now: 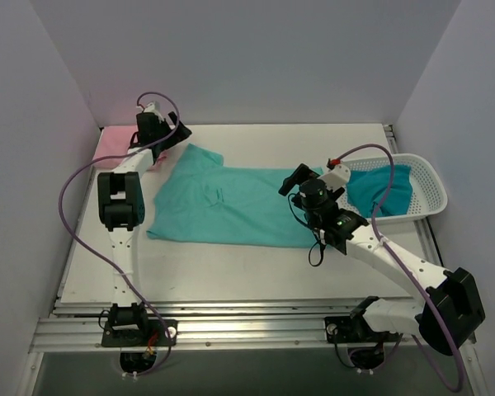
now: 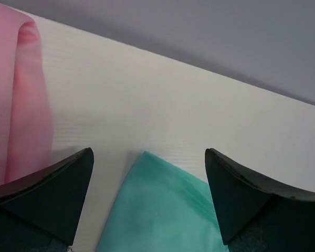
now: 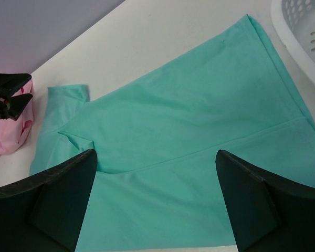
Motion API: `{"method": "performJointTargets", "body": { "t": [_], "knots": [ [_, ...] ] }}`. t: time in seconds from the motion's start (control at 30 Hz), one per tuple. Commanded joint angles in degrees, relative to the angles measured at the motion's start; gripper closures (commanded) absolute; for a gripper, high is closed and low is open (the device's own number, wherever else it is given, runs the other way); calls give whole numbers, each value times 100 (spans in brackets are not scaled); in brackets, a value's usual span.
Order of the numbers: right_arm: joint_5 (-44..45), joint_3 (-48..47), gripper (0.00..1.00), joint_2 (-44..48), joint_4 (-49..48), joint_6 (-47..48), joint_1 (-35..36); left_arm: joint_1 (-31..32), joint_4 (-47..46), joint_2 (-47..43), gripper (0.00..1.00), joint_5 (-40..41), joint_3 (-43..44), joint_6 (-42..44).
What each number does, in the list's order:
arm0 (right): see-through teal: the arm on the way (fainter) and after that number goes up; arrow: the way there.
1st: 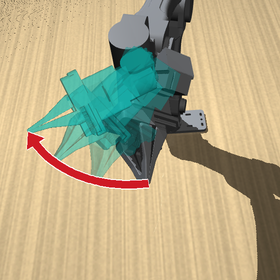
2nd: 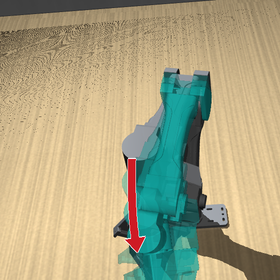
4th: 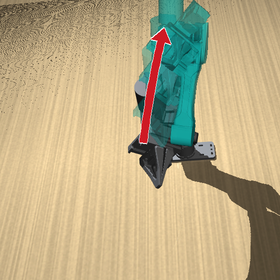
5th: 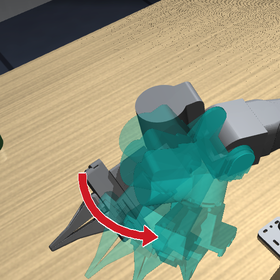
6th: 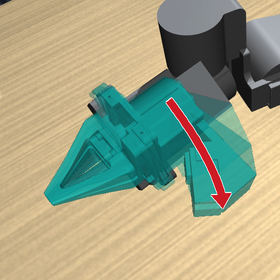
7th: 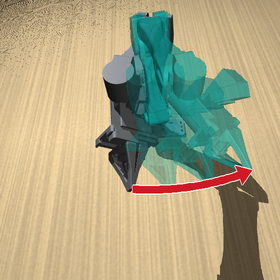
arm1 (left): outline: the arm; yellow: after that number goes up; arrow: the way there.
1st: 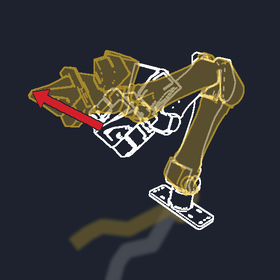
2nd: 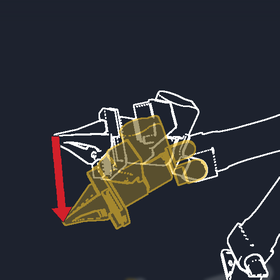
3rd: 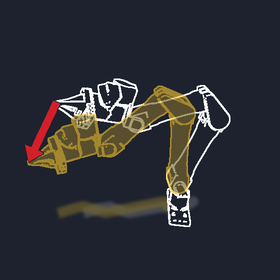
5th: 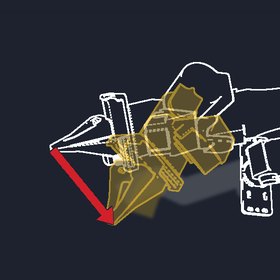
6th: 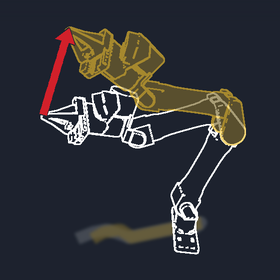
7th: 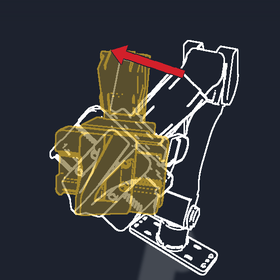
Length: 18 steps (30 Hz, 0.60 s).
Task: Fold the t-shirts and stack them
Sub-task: Fold the tshirt
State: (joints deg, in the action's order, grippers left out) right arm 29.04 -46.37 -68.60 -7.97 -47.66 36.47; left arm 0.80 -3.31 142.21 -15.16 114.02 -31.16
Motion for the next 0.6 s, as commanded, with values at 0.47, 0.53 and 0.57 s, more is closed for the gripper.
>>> {"method": "performJointTargets", "body": {
  "t": [0.47, 0.53, 0.57],
  "knots": [
    [102, 84, 9, -22, -214, 99, -43, 404, 1447, 817, 0, -189, 1475, -66],
    [93, 84, 9, -40, -214, 90, -43, 412, 1404, 651, 8, -216, 1255, -83],
    [85, 93, 9, -48, -205, 90, -43, 412, 1360, 563, 9, -207, 1141, -101]
  ]
}}
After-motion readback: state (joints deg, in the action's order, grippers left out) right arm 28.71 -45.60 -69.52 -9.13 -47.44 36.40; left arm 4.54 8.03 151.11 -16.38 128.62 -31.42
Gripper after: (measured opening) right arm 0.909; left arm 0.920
